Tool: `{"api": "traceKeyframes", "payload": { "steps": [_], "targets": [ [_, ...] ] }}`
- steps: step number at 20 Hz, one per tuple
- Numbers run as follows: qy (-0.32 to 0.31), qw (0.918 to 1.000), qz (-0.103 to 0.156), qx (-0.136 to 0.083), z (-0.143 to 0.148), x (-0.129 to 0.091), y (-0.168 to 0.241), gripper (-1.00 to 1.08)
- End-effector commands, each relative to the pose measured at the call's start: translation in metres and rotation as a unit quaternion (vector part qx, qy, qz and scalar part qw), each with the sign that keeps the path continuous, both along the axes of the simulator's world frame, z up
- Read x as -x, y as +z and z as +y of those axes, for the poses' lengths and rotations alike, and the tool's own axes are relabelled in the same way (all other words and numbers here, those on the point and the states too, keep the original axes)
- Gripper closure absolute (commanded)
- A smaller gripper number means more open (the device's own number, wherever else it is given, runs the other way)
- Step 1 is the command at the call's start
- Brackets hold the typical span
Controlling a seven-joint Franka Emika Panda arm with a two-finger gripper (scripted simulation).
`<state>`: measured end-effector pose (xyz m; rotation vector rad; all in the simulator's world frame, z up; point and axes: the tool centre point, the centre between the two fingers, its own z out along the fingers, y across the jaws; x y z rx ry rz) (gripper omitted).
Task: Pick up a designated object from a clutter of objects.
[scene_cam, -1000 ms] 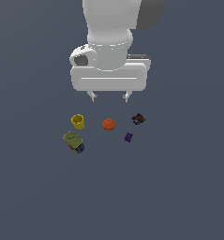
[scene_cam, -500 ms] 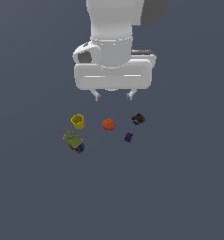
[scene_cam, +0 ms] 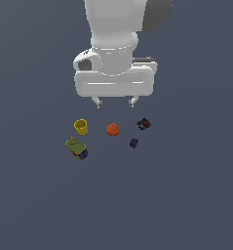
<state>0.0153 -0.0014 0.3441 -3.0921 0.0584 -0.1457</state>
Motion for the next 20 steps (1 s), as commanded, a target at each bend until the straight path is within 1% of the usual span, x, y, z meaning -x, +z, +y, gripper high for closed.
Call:
{"api": "traceKeyframes", "payload": {
  "steps": [1,6,10,14,20],
  "targets": [
    [-0.001,1.0000,0.002,0.000,-0.009,0.001,-0.012,-0.92],
    [-0.002,1.0000,0.007,0.001,-0.037,0.007,-0.046,-0.92],
    [-0.004,0.9999,0.013,0.003,-0.068,0.019,-0.084,-0.92],
    [-0.007,0.9998,0.020,0.006,-0.103,0.040,-0.128,-0.92],
    [-0.011,0.9994,0.032,0.012,-0.149,0.082,-0.188,-0.92]
  ]
}}
